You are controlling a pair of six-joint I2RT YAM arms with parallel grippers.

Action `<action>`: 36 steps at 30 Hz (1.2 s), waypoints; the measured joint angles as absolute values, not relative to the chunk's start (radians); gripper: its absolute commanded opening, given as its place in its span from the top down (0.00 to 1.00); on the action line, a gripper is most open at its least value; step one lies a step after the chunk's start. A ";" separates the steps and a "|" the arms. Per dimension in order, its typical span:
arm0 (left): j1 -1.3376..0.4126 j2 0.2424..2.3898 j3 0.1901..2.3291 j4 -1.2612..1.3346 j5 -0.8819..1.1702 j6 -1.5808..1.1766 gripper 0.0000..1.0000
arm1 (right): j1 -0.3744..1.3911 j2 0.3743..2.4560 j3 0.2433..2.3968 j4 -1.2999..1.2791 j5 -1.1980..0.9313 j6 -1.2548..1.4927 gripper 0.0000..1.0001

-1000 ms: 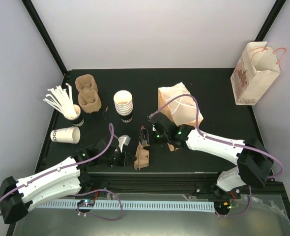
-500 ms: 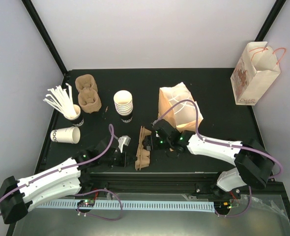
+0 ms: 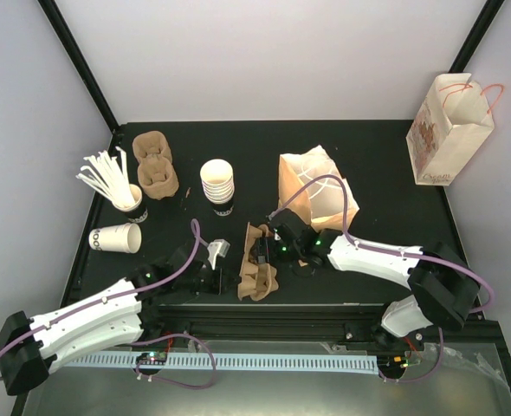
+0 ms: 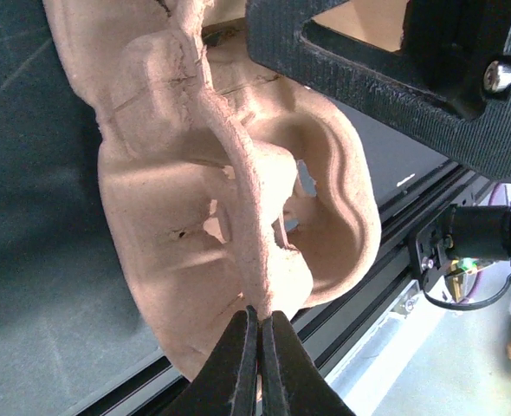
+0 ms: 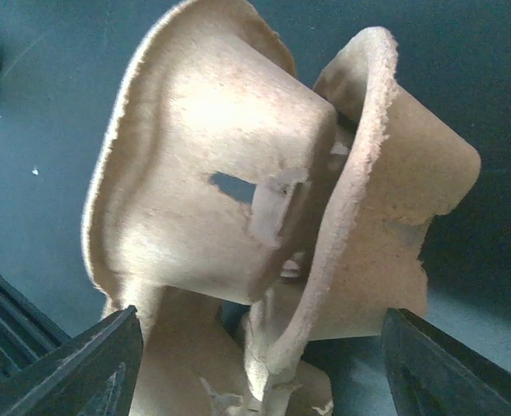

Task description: Pack the takeout coffee

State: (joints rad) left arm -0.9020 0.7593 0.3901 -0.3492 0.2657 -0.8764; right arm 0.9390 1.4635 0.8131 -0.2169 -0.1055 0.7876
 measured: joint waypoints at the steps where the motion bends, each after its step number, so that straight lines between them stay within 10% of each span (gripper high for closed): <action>1: -0.902 0.757 0.391 -0.355 0.263 -0.876 0.98 | 0.939 1.464 0.813 -0.221 -0.102 0.787 0.27; 16: -0.897 0.649 0.686 -0.840 -0.123 -0.861 0.98 | 0.936 1.454 0.814 -0.308 -0.051 0.767 0.28; 26: -0.859 0.937 0.861 -1.169 -0.476 -1.055 0.98 | 0.936 1.429 0.819 -0.340 -0.052 0.749 0.28; 36: -0.672 1.016 0.774 -1.061 -0.517 -0.970 0.97 | 0.936 1.381 0.818 -0.345 -0.066 0.738 0.25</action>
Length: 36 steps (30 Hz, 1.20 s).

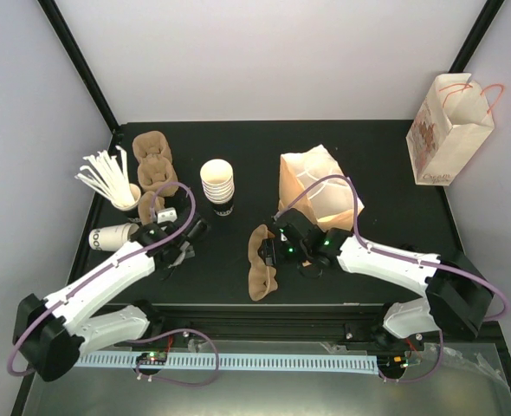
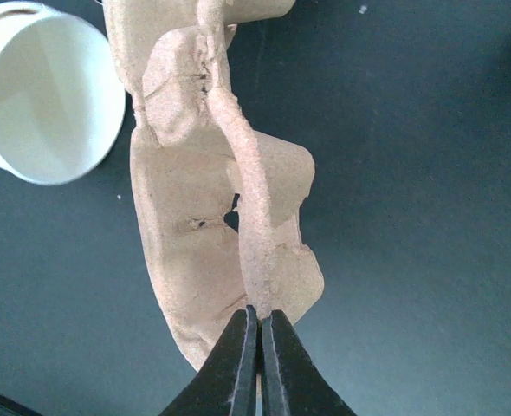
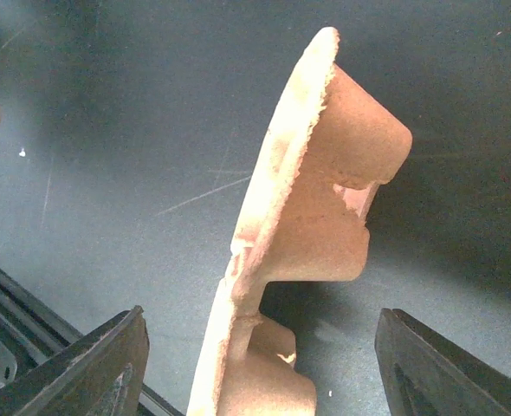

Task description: Pack the takeout coffee

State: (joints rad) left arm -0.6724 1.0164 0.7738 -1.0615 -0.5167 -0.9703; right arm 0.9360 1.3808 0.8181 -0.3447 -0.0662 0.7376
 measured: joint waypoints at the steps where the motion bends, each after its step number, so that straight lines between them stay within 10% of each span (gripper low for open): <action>1: -0.647 1.036 0.775 -1.041 -0.521 -0.953 0.97 | 0.936 1.375 0.817 -0.344 -0.070 0.735 0.24; 10: -0.559 1.205 0.783 -0.946 -0.510 -0.851 0.82 | 0.936 1.374 0.817 -0.354 -0.110 0.696 0.21; 21: -0.549 1.098 0.783 -0.918 -0.369 -0.771 0.16 | 0.937 1.426 0.817 -0.377 -0.139 0.663 0.17; 36: -0.549 0.624 0.784 -0.906 -0.081 -0.624 0.01 | 0.992 1.512 0.862 -0.408 -0.146 0.641 0.42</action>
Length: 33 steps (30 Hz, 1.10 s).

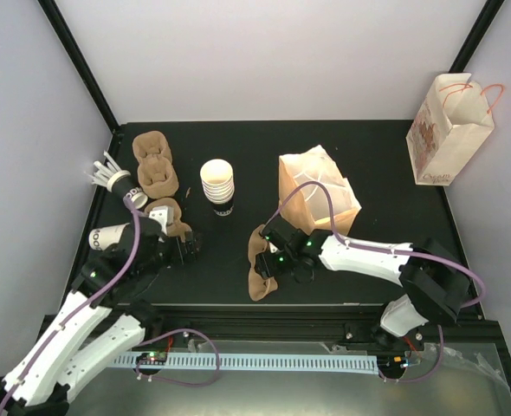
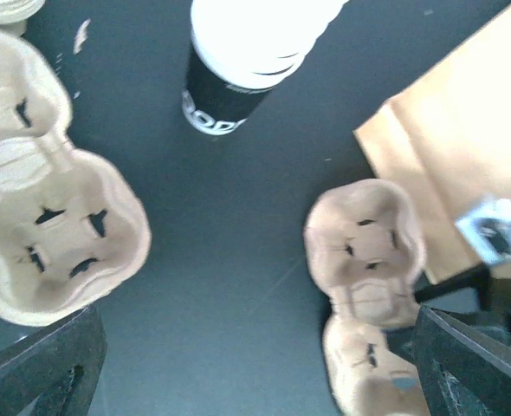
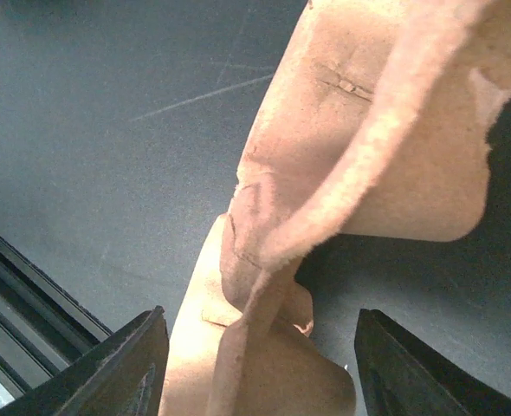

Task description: Pack the takeout coffee

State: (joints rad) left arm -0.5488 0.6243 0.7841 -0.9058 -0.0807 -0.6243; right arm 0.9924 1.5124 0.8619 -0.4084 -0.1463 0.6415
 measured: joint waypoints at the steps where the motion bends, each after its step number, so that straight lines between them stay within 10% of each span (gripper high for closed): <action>1: -0.549 0.596 0.781 -0.898 -0.063 -0.617 0.01 | 0.994 1.519 0.866 -0.408 -0.149 0.643 0.46; 6: -0.549 0.522 0.756 -0.866 0.017 -0.593 0.01 | 0.999 1.538 0.880 -0.408 -0.160 0.636 0.63; 15: -0.549 0.505 0.723 -0.817 0.121 -0.574 0.01 | 1.005 1.550 0.888 -0.336 -0.236 0.632 0.64; 33: -0.549 0.456 0.601 -0.728 0.253 -0.586 0.01 | 1.006 1.481 0.806 -0.417 -0.086 0.626 0.28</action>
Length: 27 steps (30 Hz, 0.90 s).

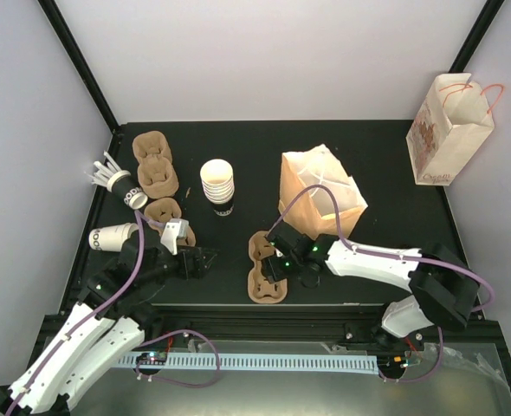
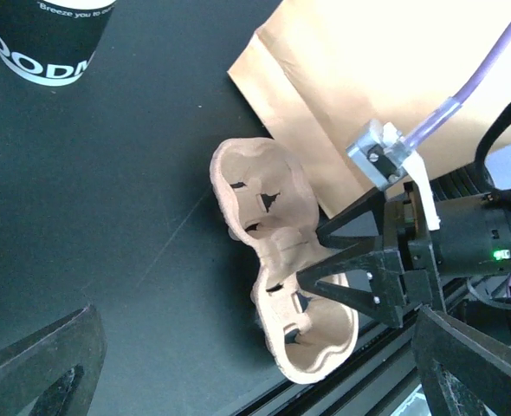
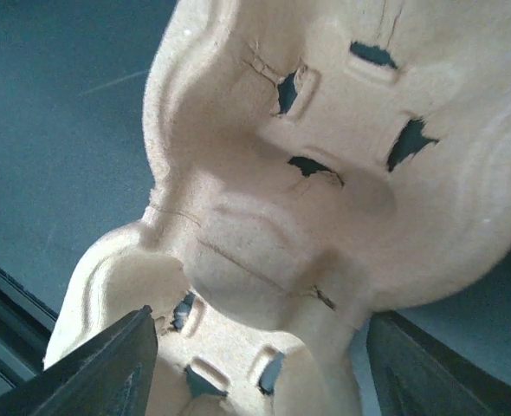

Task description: Pack the takeout coffee

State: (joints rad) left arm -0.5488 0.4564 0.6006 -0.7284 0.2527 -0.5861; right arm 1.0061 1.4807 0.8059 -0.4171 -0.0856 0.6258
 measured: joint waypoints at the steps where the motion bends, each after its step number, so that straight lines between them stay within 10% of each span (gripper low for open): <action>1: -0.549 0.458 0.601 -0.727 0.259 -0.587 0.01 | 1.008 1.465 0.806 -0.425 -0.074 0.617 0.26; 11: -0.549 0.466 0.601 -0.723 0.278 -0.590 0.01 | 1.026 1.347 0.913 -0.542 0.003 0.410 0.20; 14: -0.549 0.467 0.601 -0.723 0.281 -0.598 0.01 | 1.046 1.317 0.940 -0.542 0.001 0.336 0.01; 27: -0.549 0.494 0.601 -0.724 0.309 -0.606 0.01 | 1.065 1.201 0.950 -0.455 -0.038 -0.061 0.02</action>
State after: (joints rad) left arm -0.5488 0.4938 0.6006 -0.7238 0.3088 -0.6056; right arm 1.0649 1.2011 0.9504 -0.4549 -0.0380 -0.0608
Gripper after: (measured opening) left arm 0.988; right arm 0.999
